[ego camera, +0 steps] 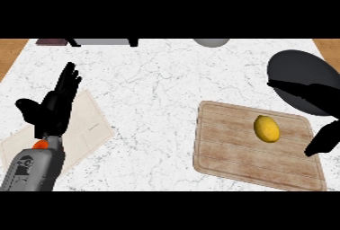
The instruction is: Pick the lemon from the cutting board and place it in the pan
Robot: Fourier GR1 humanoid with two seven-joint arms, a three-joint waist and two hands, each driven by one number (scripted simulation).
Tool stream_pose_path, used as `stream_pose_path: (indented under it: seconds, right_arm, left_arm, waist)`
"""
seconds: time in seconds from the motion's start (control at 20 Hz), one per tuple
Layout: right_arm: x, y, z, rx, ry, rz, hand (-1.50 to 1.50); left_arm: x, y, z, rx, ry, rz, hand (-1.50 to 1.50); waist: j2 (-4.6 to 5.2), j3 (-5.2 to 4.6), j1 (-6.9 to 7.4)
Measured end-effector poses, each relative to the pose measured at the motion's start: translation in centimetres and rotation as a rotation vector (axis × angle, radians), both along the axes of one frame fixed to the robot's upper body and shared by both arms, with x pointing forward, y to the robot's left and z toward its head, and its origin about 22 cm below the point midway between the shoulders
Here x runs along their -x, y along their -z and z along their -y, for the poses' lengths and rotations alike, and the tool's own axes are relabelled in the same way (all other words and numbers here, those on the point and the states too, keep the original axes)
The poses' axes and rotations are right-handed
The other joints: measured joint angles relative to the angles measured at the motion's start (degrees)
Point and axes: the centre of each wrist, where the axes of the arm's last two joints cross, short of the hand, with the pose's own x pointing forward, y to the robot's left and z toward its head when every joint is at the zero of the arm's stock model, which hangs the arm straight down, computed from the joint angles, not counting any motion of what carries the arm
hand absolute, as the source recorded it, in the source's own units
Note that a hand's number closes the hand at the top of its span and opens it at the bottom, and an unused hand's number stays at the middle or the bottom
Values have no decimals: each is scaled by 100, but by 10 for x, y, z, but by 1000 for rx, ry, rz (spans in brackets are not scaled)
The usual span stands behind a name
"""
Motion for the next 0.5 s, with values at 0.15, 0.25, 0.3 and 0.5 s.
stream_pose_path:
  seconds: [0.15,0.25,0.3,0.5]
  right_arm:
    - [-1,1,-5,50,-3,-9,-150]
    - [0,10,-6,83,-2,-16,-150]
    - [-2,13,-7,90,1,-17,-150]
    - [-5,18,-12,107,5,-37,-150]
  left_arm:
    - [4,6,-2,0,2,-3,0]
    - [6,0,-7,0,4,-1,0]
    - [4,1,-7,2,5,-3,0]
    - [5,-4,-6,-1,5,-6,0]
  waist:
    - [-2,0,3]
    - [-3,-1,8]
    - [-2,0,7]
    - [-3,1,8]
